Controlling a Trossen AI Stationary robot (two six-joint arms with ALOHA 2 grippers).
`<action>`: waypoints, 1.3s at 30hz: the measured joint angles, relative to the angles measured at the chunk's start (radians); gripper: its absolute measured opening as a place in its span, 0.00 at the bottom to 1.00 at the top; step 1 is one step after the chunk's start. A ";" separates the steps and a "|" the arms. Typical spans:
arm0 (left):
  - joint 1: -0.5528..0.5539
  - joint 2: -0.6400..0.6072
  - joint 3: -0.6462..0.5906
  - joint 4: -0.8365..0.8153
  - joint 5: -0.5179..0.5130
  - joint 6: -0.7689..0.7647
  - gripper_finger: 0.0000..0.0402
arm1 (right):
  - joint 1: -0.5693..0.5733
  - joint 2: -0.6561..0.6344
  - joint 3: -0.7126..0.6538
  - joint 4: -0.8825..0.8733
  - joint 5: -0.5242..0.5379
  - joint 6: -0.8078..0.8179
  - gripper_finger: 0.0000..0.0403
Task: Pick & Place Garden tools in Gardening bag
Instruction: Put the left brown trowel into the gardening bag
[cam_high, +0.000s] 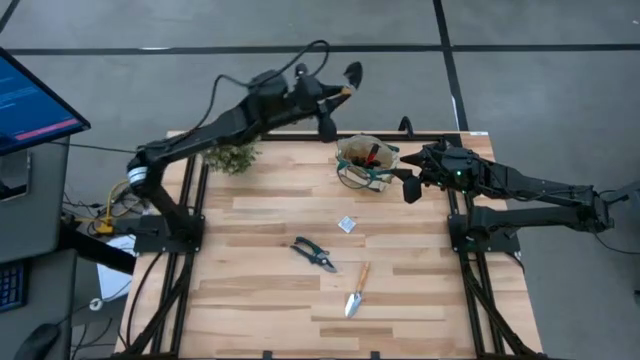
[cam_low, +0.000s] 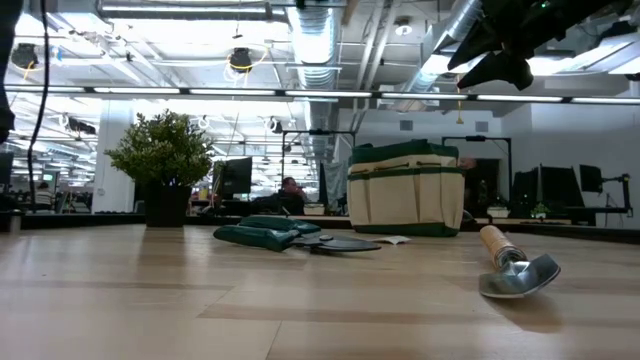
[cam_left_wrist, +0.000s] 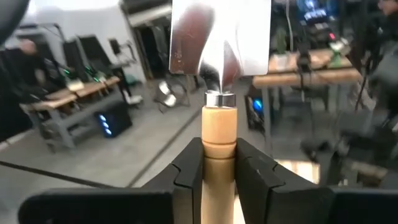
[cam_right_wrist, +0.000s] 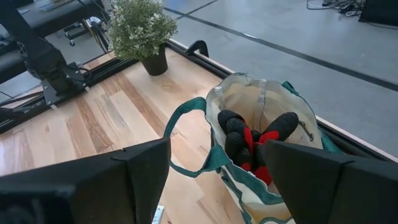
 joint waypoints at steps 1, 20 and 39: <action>0.019 0.020 0.000 0.002 0.033 0.000 0.16 | 0.000 0.000 0.000 0.000 0.000 0.000 0.62; 0.075 0.374 0.000 0.007 0.288 0.328 0.16 | 0.000 0.000 0.000 -0.024 0.005 0.050 0.62; 0.071 0.408 -0.010 0.027 0.303 0.332 0.16 | 0.000 0.000 0.000 -0.034 0.006 0.053 0.62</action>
